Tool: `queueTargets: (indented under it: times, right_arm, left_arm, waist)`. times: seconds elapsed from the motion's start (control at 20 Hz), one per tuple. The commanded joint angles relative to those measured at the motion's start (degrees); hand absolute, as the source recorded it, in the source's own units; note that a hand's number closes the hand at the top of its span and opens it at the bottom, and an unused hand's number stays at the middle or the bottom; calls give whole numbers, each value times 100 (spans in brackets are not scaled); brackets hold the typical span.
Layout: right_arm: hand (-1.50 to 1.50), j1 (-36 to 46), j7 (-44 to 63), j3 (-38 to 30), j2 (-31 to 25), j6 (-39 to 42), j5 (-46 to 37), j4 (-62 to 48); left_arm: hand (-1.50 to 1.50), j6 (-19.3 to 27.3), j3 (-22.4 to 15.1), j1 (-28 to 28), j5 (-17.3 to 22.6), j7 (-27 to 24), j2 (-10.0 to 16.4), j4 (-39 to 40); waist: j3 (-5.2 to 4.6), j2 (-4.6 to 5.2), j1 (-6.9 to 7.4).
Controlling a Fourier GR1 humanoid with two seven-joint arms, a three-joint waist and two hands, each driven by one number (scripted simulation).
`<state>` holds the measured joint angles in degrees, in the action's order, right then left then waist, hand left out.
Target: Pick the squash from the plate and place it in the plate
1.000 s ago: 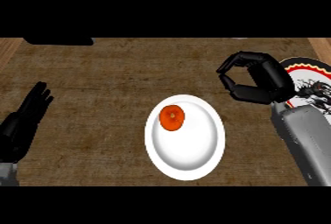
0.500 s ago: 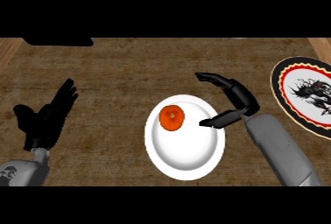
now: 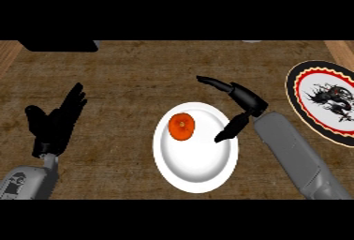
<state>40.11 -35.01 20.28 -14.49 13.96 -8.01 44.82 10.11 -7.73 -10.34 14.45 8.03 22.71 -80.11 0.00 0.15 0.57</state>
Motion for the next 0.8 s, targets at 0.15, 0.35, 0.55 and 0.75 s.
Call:
queueTargets:
  times: [0.15, 0.35, 0.55, 0.75]
  right_arm:
    - [-150, 454, 971, 215, 170, 361, -529, 111]
    - [-150, 145, 1386, 602, 50, 540, -976, 664]
    - [-150, 280, 1799, 766, 338, 81, -1573, 581]
    - [-150, 201, 2018, 759, 268, 356, -1890, 769]
  left_arm:
    - [0, 14, -9, 177, -207, -104, -265, -20]
    - [0, -207, 205, 8, -160, -232, -199, 282]
    - [0, -156, 175, 97, -271, -188, -300, 125]
    - [0, -535, 527, 34, -152, -135, -39, 260]
  waist:
    - [-2, -18, 4]
    - [-4, -26, -65]
    - [-3, -15, -29]
    - [-2, -16, -39]
